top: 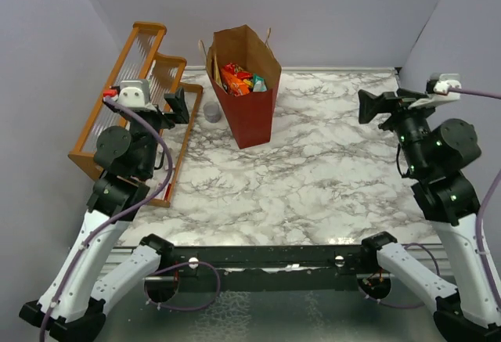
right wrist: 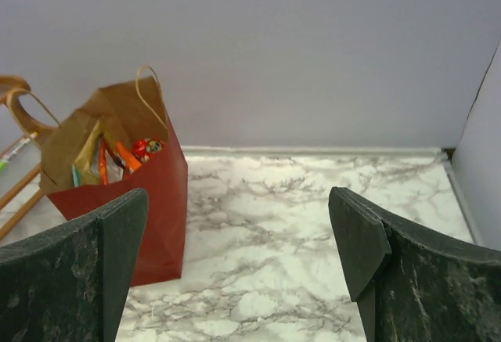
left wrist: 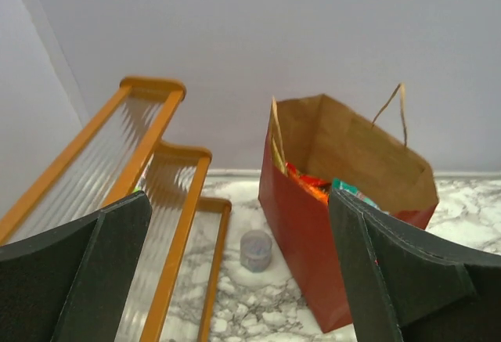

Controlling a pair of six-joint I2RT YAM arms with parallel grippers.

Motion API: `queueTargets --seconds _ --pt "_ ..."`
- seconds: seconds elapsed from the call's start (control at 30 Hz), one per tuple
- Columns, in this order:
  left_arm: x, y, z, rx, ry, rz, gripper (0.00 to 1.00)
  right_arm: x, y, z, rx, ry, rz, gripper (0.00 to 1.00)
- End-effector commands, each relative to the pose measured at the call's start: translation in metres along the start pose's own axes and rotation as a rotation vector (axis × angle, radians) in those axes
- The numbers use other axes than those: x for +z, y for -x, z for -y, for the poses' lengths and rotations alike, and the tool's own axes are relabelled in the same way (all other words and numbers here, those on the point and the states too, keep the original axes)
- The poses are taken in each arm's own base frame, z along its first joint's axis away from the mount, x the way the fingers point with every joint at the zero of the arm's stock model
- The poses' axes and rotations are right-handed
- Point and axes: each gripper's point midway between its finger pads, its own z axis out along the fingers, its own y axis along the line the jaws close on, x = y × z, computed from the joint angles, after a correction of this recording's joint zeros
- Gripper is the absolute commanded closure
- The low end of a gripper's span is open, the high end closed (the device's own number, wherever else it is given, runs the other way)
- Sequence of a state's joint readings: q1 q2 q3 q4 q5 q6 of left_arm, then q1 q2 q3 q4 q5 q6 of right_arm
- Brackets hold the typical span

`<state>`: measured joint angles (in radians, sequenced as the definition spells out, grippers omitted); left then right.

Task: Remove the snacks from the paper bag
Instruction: Adjust the paper bag at the center of the board.

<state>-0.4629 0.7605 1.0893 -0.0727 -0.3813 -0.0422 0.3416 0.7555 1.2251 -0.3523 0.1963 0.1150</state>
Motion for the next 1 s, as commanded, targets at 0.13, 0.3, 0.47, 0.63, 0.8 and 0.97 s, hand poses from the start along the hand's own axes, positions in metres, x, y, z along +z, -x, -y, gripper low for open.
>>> queueTargets --seconds 0.13,0.3,0.47,0.63,0.8,0.97 --pt "0.024 -0.046 0.002 -0.066 -0.041 -0.044 0.01 0.042 -0.093 0.012 0.128 -0.093 -0.195 0.01" --pt "0.036 -0.079 0.004 -0.092 -0.067 -0.109 0.01 0.054 -0.148 0.016 0.191 -0.125 -0.315 0.01" --pt "0.047 -0.101 0.010 -0.129 -0.101 -0.169 0.02 0.056 -0.186 0.021 0.240 -0.158 -0.384 0.01" --pt "0.061 -0.112 0.016 -0.193 -0.111 -0.227 0.03 0.051 -0.202 0.023 0.252 -0.163 -0.409 0.01" --pt "0.075 -0.116 0.029 -0.269 -0.145 -0.282 0.04 0.045 -0.206 0.025 0.251 -0.153 -0.380 0.01" --pt "0.098 -0.100 0.043 -0.332 -0.174 -0.310 0.04 0.039 -0.203 0.024 0.251 -0.135 -0.347 0.01"
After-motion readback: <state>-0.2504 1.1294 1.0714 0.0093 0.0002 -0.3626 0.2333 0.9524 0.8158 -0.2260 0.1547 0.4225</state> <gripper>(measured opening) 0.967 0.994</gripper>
